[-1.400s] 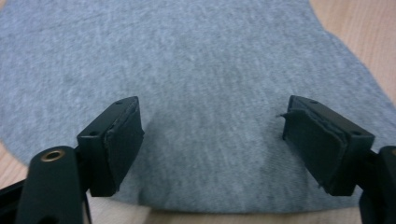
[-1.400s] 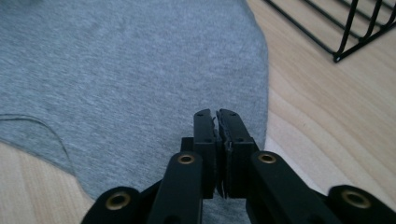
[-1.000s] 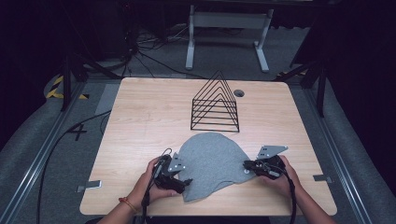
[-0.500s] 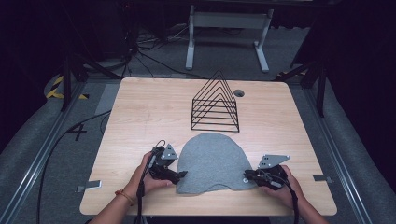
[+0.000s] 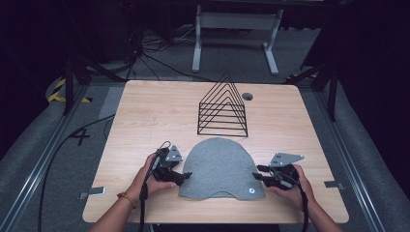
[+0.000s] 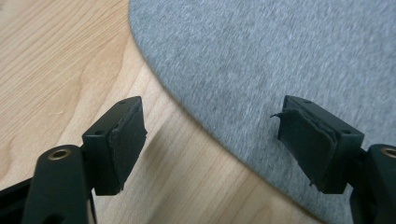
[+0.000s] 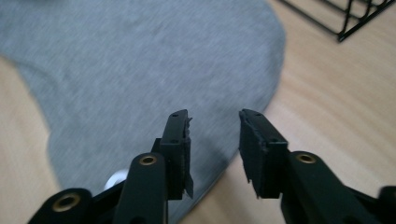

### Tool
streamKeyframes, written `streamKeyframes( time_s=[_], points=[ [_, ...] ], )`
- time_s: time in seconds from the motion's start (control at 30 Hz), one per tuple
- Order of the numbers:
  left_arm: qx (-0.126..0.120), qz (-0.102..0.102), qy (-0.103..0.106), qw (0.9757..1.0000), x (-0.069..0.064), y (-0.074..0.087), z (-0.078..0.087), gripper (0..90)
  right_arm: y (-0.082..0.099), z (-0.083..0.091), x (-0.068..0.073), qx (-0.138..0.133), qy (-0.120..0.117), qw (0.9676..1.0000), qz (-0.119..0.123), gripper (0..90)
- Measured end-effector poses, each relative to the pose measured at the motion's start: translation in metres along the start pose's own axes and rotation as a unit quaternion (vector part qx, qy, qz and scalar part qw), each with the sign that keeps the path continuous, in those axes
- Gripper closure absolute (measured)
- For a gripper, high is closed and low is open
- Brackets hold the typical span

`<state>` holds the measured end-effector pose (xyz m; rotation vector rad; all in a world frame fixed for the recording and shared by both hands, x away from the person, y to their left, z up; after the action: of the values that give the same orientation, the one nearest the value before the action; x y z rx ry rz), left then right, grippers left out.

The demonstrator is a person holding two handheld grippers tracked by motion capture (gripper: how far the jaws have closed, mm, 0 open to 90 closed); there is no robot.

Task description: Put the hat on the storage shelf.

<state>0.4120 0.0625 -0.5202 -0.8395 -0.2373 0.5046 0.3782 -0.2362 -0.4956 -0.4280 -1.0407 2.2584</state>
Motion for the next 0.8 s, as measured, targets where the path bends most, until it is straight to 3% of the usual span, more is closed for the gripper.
streamKeyframes(
  time_s=[0.07,0.17,0.37,0.43,0.57,0.63,0.8],
  points=[
    [-0.007,0.008,-0.004,0.9999,0.008,-0.007,0.0,27.2,-0.01,-0.008,-0.01,0.0,0.0,1.0,-0.009,59.3],
    [-0.011,0.015,-0.007,0.9998,0.019,-0.016,-0.005,29.6,-0.023,-0.022,-0.021,0.008,0.011,0.9999,0.002,55.2],
    [0.008,0.031,-0.013,0.9994,0.035,-0.024,-0.025,29.1,-0.039,-0.05,-0.039,0.021,0.013,0.9996,-0.015,48.5],
    [0.022,0.021,-0.02,0.9993,0.035,-0.022,-0.033,28.4,-0.041,-0.058,-0.042,0.024,0.011,0.9994,-0.022,46.2],
    [0.02,0.023,-0.018,0.9994,0.033,-0.024,-0.037,25.6,-0.039,-0.07,-0.039,0.04,0.001,0.9988,-0.028,41.9],
    [0.019,0.039,-0.007,0.9991,0.032,-0.022,-0.036,25.5,-0.035,-0.073,-0.036,0.05,0.003,0.9985,-0.022,39.5],
    [0.032,0.019,0.009,0.9993,0.021,-0.023,-0.037,21.8,-0.033,-0.073,-0.034,0.053,0.005,0.9983,-0.022,35.5]
  ],
)
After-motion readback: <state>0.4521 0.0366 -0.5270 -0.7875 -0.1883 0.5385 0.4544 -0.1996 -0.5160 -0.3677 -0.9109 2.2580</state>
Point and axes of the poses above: each handheld gripper's, and its own axes: z roughly backward along the jaws, y roughly out of its underside, x roughly to its left, the point moved 8 cm from there along -z, roughly forward along the jaws, and after that the axes turned 5 degrees about -x, right-handed, at the moved point
